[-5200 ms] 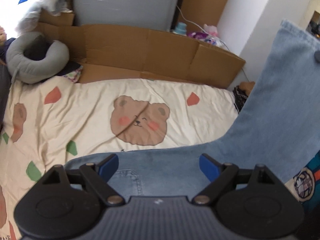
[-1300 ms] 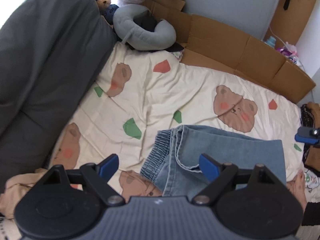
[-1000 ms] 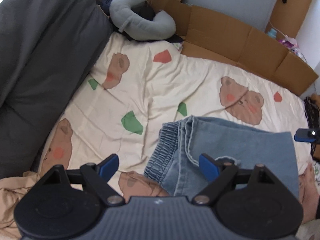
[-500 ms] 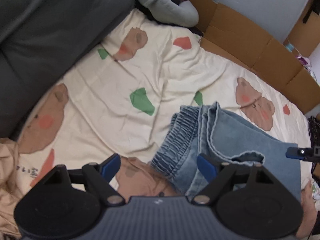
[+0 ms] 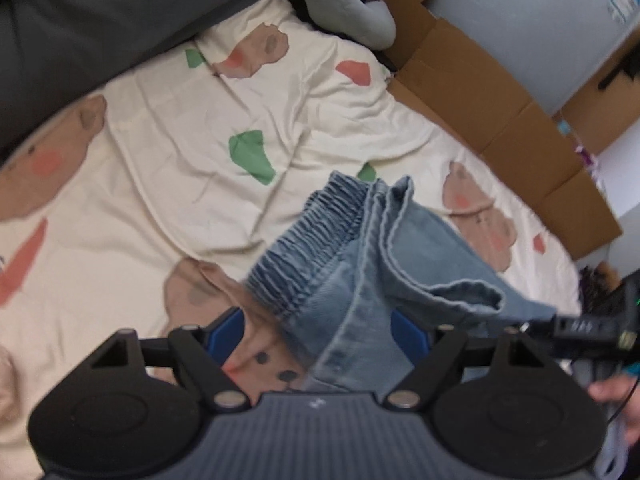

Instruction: Fold clothes

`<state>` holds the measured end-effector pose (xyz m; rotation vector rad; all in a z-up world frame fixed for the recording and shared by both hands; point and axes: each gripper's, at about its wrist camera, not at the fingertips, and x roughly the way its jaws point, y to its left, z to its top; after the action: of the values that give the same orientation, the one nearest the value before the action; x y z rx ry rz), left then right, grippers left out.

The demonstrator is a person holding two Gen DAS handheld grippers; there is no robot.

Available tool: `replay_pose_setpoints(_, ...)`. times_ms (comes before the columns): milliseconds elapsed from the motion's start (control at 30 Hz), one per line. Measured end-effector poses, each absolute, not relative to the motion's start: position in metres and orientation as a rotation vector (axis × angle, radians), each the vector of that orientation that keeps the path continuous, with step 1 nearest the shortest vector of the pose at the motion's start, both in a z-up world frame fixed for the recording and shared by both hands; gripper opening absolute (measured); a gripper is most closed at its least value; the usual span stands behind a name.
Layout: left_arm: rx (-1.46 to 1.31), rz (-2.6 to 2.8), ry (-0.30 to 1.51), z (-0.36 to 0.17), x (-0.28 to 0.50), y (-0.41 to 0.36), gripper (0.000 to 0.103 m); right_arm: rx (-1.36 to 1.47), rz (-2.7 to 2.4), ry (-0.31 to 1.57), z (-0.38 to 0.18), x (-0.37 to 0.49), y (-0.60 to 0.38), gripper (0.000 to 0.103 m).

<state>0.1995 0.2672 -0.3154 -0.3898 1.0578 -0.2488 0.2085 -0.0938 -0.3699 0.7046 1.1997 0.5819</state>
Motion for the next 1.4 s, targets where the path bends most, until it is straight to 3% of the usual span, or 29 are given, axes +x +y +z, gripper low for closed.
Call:
replay_pose_setpoints(367, -0.564, -0.267, 1.047, -0.326, 0.184, 0.254, 0.085, 0.65, 0.75, 1.218, -0.377, 0.185, -0.047, 0.045)
replay_pose_setpoints(467, -0.588, -0.263, 1.065, -0.337, 0.178, 0.25, 0.085, 0.626, 0.766, 1.225, -0.379, 0.179, -0.038, 0.038)
replay_pose_setpoints(600, -0.607, -0.262, 1.083, -0.353, 0.172, 0.243, 0.085, 0.607, 0.822, 1.255, -0.382, 0.172, -0.028, 0.037)
replay_pose_setpoints(800, -0.681, -0.229, 1.085, -0.373, 0.169, 0.247, 0.078, 0.591, 0.871, 1.278, -0.376, 0.175, -0.024, 0.038)
replay_pose_setpoints(967, -0.725, -0.196, 1.073, -0.381, 0.166, 0.253, 0.061, 0.541, 0.872, 1.235, -0.365, 0.2, -0.021, 0.038)
replay_pose_setpoints(1133, -0.741, -0.177, 1.058, -0.382, 0.162, 0.257, 0.03, 0.385, 0.863, 1.192, -0.356, 0.229, -0.022, 0.04)
replay_pose_setpoints(1233, -0.719, -0.173, 1.029, -0.376, 0.158, 0.257, 0.026, 0.304, 0.86, 1.171, -0.349, 0.249, -0.013, 0.041)
replay_pose_setpoints(1333, -0.729, -0.153, 1.001, -0.372, 0.153, 0.259, 0.011, 0.205, 0.849, 1.127, -0.339, 0.27, -0.007, 0.046)
replay_pose_setpoints(1400, -0.739, -0.137, 0.99, -0.37, 0.15, 0.262, 0.007, 0.133, 0.85, 1.099, -0.333, 0.282, 0.001, 0.047)
